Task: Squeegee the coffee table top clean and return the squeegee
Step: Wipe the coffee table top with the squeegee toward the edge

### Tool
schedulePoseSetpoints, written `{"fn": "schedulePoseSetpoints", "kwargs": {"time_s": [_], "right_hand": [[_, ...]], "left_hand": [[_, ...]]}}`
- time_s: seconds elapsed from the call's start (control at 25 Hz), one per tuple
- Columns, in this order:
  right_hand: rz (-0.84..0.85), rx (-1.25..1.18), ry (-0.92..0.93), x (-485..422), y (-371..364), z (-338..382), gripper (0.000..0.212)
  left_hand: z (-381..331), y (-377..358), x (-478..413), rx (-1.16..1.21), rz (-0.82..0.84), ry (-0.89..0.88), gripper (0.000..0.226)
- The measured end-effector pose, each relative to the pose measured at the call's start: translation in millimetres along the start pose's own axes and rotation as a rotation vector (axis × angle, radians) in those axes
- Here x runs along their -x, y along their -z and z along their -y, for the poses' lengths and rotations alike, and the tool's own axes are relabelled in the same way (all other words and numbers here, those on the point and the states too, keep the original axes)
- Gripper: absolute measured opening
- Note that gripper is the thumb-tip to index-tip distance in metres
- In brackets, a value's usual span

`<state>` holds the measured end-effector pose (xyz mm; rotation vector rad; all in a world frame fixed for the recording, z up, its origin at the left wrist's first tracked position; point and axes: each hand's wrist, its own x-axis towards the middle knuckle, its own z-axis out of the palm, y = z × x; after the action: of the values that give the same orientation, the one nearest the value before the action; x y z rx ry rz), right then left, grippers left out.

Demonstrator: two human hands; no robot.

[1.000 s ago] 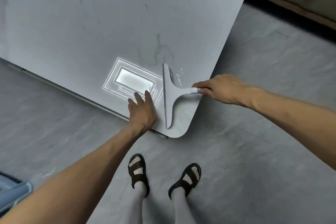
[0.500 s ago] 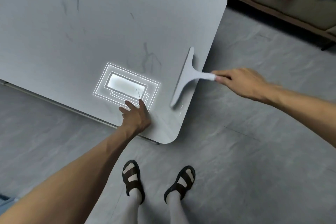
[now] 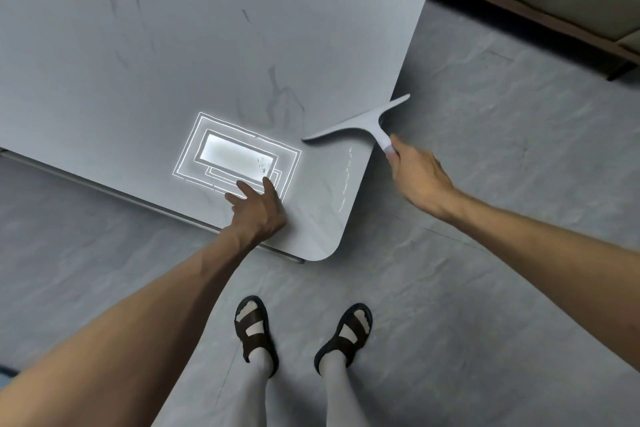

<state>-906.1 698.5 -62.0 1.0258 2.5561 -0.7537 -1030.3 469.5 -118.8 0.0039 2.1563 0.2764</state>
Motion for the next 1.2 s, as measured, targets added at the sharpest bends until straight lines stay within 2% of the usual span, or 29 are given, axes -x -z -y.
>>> {"fn": "schedulePoseSetpoints", "kwargs": {"time_s": [0.04,0.12,0.24,0.32,0.44,0.64,0.68,0.76,0.84,0.92,1.0,1.16,1.2], "right_hand": [[0.007,0.028,0.011,12.4,-1.0,-5.4,0.028],[0.049,0.098,0.025,34.4,2.6,-13.4,0.028],[0.119,0.148,0.016,49.4,18.0,-10.7,0.024],[0.120,0.078,0.019,44.6,24.4,7.9,0.027],[0.056,-0.097,-0.039,9.2,14.5,54.5,0.029],[0.045,-0.302,-0.206,-38.1,-36.0,136.6,0.034],[0.059,-0.273,-0.164,-33.7,-47.4,144.6,0.034],[0.103,-0.138,0.030,-13.2,-68.4,146.8,0.028],[0.137,0.003,0.217,10.3,-78.2,127.3,0.027],[0.134,0.127,0.277,24.4,-71.9,88.9,0.036],[0.134,0.242,0.239,31.1,-50.8,40.4,0.038],[0.147,0.346,0.136,42.3,2.4,-46.7,0.033],[0.146,0.365,0.138,40.4,7.9,-54.6,0.033]], "left_hand": [[2.1,-1.2,-6.8,-0.164,-0.042,-0.082,0.047],[13.0,-9.6,-8.3,-0.310,-0.117,-0.237,0.048],[14.3,0.3,-0.8,-0.150,-0.174,-0.217,0.053],[29.4,4.0,-0.1,-0.081,-0.277,-0.305,0.038],[59.8,19.6,6.5,0.134,-0.374,-0.245,0.037],[87.1,50.6,8.8,0.121,-0.437,-0.153,0.046],[88.7,53.8,10.1,0.111,-0.438,-0.134,0.045],[90.9,55.5,11.6,0.105,-0.444,-0.144,0.037],[89.7,53.6,15.1,0.083,-0.441,-0.172,0.031],[86.4,46.5,14.8,0.020,-0.411,-0.215,0.034],[78.9,34.8,15.2,-0.121,-0.328,-0.280,0.043],[51.3,-2.8,18.4,-0.260,-0.213,-0.379,0.058],[49.7,-6.1,17.4,-0.304,-0.181,-0.354,0.062]]}}
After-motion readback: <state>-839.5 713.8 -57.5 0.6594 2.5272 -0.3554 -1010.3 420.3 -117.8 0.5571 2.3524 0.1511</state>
